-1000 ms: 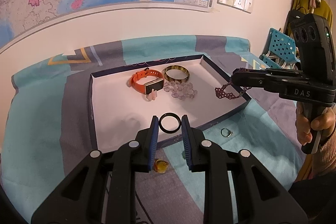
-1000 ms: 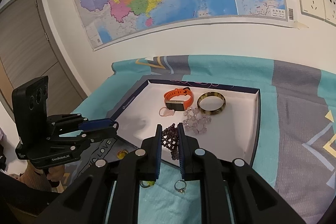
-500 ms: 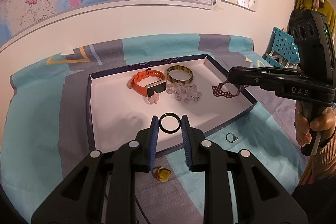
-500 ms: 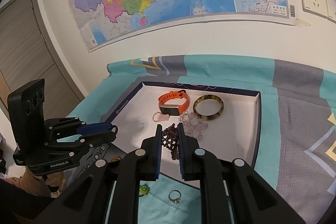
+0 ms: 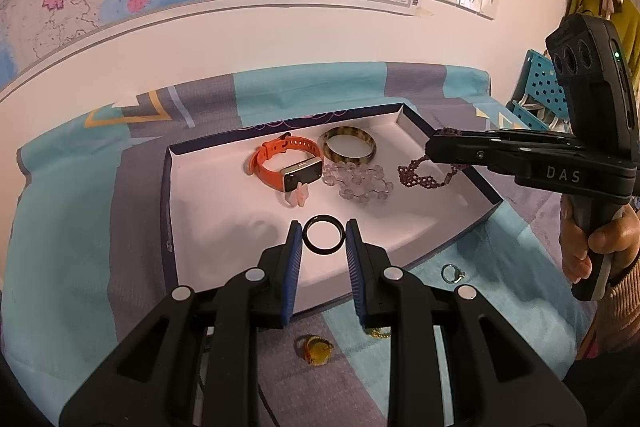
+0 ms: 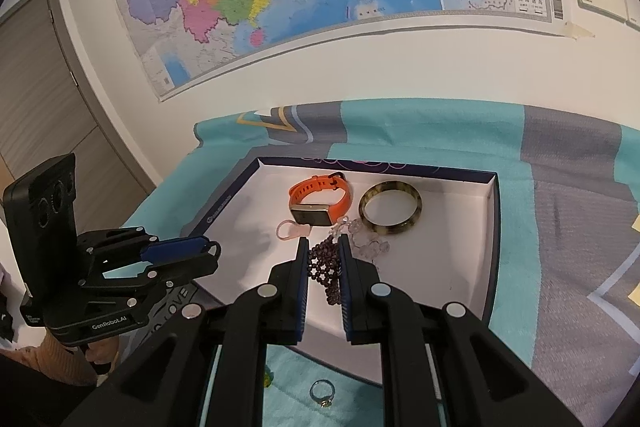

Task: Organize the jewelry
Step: 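Carry the black ring with the left tool while the right tool lowers the bracelet into the box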

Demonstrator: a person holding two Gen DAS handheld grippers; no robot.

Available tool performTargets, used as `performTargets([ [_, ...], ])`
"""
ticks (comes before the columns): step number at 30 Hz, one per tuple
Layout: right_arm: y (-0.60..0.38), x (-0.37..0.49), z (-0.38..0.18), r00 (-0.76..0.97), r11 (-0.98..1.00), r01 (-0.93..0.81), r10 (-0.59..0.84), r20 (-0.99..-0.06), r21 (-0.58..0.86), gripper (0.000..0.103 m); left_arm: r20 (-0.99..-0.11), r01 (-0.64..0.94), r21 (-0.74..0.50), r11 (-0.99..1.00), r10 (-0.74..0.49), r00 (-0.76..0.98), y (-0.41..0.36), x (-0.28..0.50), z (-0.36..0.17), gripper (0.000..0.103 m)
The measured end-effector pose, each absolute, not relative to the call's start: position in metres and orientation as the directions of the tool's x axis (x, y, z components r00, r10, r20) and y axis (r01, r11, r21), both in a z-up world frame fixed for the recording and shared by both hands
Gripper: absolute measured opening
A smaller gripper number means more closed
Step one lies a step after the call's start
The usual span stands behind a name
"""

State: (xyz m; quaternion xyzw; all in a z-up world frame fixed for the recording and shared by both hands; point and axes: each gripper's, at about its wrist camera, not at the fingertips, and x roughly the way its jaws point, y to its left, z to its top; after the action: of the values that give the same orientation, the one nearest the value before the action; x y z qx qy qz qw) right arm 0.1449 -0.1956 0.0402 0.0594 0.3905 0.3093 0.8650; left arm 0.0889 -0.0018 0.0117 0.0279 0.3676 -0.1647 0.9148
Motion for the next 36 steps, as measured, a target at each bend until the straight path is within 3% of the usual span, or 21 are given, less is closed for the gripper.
performTargets([
  [36, -0.175, 0.186, 0.023, 0.528, 0.844, -0.454, 0.512, -0.678, 0.283, 0.012, -0.756, 0.269, -0.054, 0.962, -0.215, 0.618, -0.011, 0.144, -0.022, 0.023],
])
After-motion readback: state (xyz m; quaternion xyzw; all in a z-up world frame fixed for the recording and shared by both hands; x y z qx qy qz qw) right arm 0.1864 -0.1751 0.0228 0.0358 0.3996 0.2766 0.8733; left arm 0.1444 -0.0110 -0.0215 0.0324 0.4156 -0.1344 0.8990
